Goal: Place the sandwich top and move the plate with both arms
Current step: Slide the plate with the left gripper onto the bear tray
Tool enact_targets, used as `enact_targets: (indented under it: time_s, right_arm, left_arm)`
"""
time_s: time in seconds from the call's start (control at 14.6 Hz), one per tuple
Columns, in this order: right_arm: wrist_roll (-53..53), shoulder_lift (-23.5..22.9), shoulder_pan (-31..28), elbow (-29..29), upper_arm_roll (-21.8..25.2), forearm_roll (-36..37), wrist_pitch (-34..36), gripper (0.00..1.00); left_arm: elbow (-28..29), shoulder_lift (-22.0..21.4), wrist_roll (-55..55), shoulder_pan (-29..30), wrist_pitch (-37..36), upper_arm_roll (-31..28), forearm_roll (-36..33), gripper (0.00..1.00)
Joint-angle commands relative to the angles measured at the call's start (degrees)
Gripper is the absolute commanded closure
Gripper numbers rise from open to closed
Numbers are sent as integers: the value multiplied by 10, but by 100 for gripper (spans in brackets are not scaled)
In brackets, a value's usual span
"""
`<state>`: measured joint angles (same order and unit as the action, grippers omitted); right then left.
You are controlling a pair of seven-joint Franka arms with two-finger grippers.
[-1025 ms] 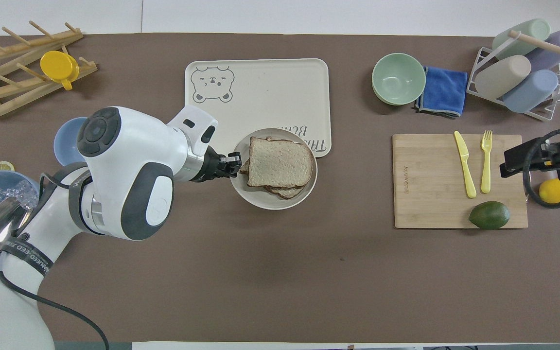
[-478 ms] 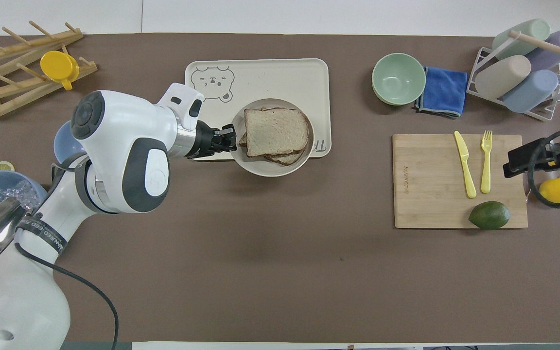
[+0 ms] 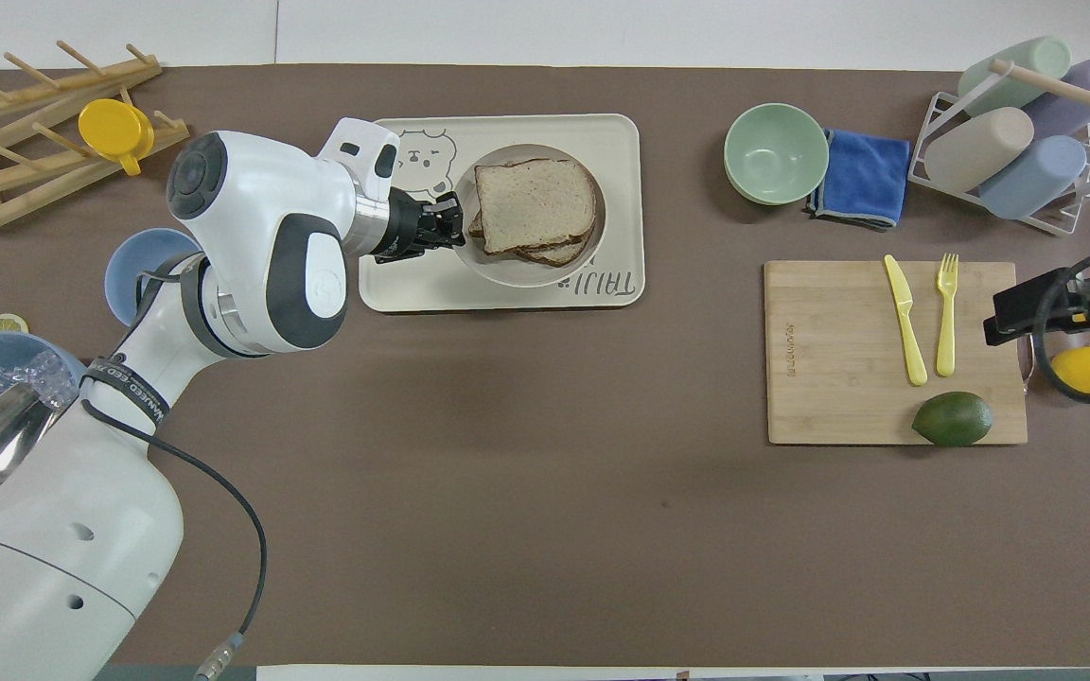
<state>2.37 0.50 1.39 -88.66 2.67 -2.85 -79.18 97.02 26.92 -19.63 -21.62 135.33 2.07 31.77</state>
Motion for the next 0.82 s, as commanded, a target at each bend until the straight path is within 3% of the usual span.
enact_targets:
  time_s: [0.0, 0.75]
  right_arm:
    - [-22, 5, 0, -5, 3, 7, 1, 0]
    - [-21, 2, -2, -1, 3, 9, -11, 0]
  left_arm:
    - [-17, 22, 19, 11, 17, 1, 5, 100]
    - [11, 29, 76, 21, 58, -1, -22, 100]
